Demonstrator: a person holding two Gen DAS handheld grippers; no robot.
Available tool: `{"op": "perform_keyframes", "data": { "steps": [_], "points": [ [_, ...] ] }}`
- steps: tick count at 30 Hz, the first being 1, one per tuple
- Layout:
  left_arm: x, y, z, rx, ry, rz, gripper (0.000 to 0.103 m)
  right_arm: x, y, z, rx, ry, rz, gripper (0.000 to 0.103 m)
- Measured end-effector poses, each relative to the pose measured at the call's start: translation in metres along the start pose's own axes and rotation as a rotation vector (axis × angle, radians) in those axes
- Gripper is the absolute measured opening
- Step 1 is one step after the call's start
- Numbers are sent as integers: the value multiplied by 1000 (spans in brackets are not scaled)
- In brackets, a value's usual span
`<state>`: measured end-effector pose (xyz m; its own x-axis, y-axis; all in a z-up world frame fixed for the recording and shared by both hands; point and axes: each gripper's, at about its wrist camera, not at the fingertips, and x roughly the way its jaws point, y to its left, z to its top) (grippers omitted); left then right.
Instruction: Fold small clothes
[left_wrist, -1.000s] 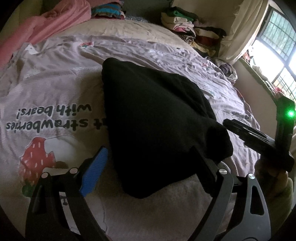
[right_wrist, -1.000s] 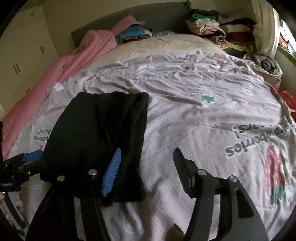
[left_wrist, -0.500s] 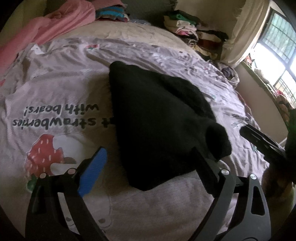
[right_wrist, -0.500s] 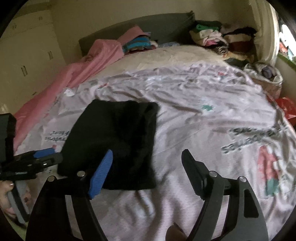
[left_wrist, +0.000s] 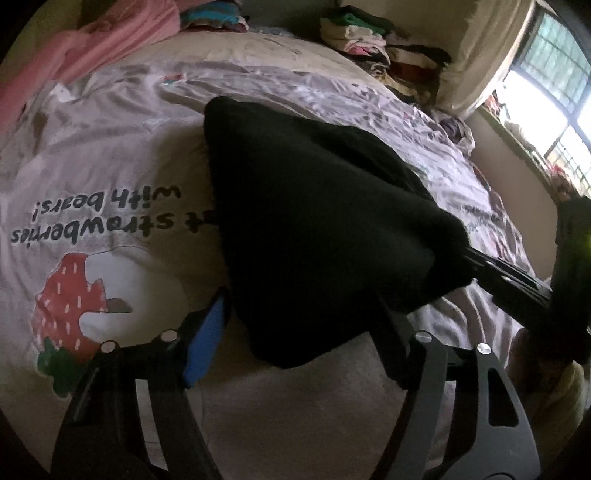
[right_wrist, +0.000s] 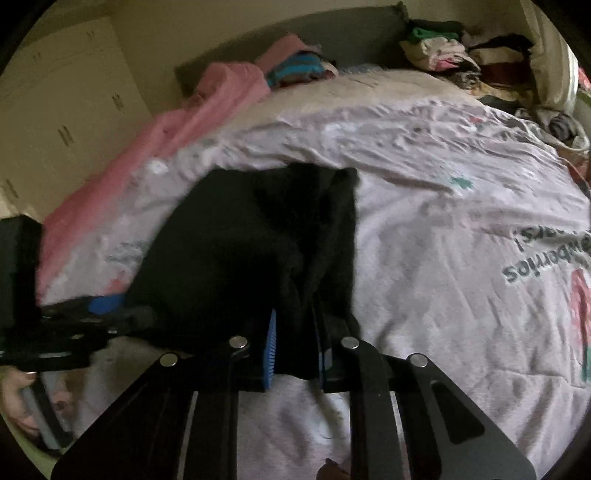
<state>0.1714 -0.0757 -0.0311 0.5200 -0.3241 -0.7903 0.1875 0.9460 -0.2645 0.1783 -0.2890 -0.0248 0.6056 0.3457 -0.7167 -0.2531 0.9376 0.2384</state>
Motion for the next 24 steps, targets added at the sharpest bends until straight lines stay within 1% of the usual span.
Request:
{"op": "perform_keyframes", "data": {
  "steps": [2,4,5,6,7,9,10,12,14,15,17,19,21,22,24],
  "points": [
    [1,-1,-3,-7,2,-1,65,6,2,-5,-11,19,-20,21],
    [-1,1,-5,-11,1,-3,66,4,4,-7,-23,16,-45,38],
    [-2,1,-5,-14,0,-4,66,0,5,-8,-25,9,-53,39],
    [-4,1,-6,-15,-1,-5,67,-5,5,-9,-24,2,-60,43],
    [-7,1,-7,-15,-6,-6,69,-10,7,-10,-26,-8,-79,51],
    [-15,0,-7,-10,-20,-9,72,-21,8,-12,-32,-38,-99,56],
    [-17,-1,-7,-9,-26,-10,73,-31,10,-14,-35,-59,-108,64],
    [-26,-3,-8,-9,-41,-17,75,-45,10,-17,-38,-94,-127,74],
    [-35,-4,-9,-8,-60,-22,78,-62,14,-20,-45,-134,-138,80],
    [-39,-4,-10,-6,-67,-23,79,-68,16,-21,-47,-149,-147,86],
    [-48,-7,-12,2,-84,-25,82,-83,20,-26,-53,-186,-159,88],
    [-56,-9,-13,11,-97,-25,85,-96,24,-32,-53,-210,-170,93],
    [-63,-11,-16,18,-107,-25,88,-107,28,-37,-56,-231,-171,94],
    [-67,-11,-17,23,-115,-24,92,-112,29,-40,-58,-238,-169,95],
    [-76,-14,-22,36,-129,-22,92,-120,33,-46,-62,-254,-178,96]
  ]
}}
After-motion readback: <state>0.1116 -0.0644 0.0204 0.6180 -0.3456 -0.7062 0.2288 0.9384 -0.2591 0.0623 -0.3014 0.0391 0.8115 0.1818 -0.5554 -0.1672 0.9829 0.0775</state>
